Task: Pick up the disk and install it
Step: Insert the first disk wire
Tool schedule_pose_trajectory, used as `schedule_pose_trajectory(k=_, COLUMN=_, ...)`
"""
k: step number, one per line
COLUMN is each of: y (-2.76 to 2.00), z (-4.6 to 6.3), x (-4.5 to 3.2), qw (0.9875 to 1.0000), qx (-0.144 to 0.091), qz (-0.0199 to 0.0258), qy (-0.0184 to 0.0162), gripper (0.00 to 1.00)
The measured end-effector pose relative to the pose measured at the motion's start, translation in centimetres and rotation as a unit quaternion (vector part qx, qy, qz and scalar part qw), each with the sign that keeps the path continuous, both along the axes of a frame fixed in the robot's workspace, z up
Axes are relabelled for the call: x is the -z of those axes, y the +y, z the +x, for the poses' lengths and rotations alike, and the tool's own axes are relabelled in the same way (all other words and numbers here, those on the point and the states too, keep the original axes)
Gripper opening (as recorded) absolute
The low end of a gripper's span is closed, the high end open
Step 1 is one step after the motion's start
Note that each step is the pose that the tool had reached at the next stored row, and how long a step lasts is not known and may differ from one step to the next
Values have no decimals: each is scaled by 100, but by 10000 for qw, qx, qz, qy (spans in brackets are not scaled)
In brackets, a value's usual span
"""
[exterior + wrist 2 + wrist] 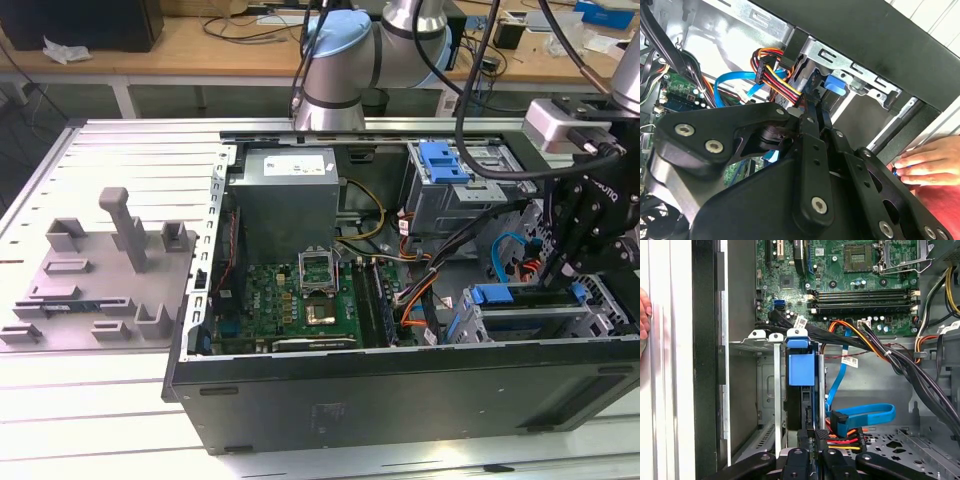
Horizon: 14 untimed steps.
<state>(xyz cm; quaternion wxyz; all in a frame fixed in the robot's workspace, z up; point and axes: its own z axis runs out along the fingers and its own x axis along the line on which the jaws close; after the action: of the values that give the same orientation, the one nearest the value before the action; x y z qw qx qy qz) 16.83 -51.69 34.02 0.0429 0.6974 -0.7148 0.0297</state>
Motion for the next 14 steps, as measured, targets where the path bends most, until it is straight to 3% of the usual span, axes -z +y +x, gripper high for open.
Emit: schedule_pose_trajectory(k=14, y=1, z=0, x=41, qw=10000, qx=1, qz=5, qy=2, gripper=16)
